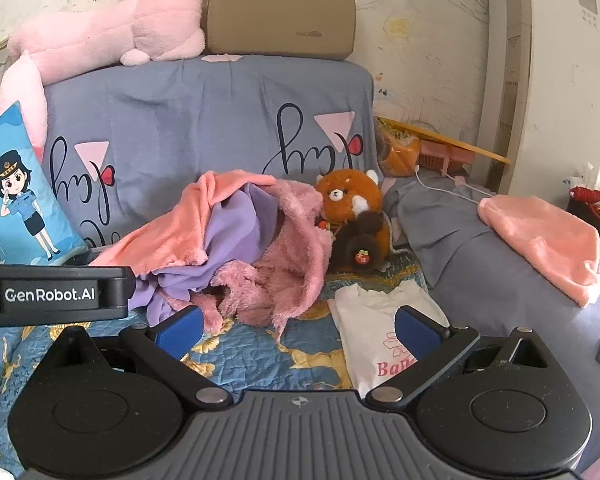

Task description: Fold towel

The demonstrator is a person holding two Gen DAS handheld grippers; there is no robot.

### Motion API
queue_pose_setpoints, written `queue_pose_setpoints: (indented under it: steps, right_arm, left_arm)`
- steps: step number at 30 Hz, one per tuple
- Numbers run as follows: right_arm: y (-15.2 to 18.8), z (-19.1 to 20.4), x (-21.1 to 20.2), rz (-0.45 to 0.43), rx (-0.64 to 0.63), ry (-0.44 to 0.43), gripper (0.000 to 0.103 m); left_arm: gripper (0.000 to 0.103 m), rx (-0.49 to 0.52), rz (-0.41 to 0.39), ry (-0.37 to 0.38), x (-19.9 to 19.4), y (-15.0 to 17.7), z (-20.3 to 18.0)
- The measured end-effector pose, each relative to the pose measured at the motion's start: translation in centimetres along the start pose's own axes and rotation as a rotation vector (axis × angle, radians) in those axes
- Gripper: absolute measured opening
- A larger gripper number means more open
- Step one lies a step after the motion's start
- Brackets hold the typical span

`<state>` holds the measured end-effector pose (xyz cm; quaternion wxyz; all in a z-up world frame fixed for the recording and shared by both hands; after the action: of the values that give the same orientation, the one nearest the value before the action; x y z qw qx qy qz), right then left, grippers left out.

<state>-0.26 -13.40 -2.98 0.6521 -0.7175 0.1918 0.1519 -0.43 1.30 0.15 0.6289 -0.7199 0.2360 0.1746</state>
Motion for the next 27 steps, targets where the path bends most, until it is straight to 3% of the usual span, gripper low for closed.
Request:
queue_pose_setpoints:
  steps: [27]
  right_arm:
    - [-0.09, -0.27, 0.42, 0.016, 0.011, 0.004, 0.103]
  left_arm:
    - [0.103, 0.022, 0.011, 0.001, 0.12, 0.37, -0.49]
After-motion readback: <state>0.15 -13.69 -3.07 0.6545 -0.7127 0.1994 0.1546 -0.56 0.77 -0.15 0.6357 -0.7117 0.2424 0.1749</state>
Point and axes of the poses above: each gripper's, at about its wrist camera, not at the fingertips, and x roughly the way its jaws point, z to its left, y to its underside, the point moved 1 cm from there along x, roughly the way its jaws point, and after that the axes turned 7 degrees about y, right-handed, at the moved point
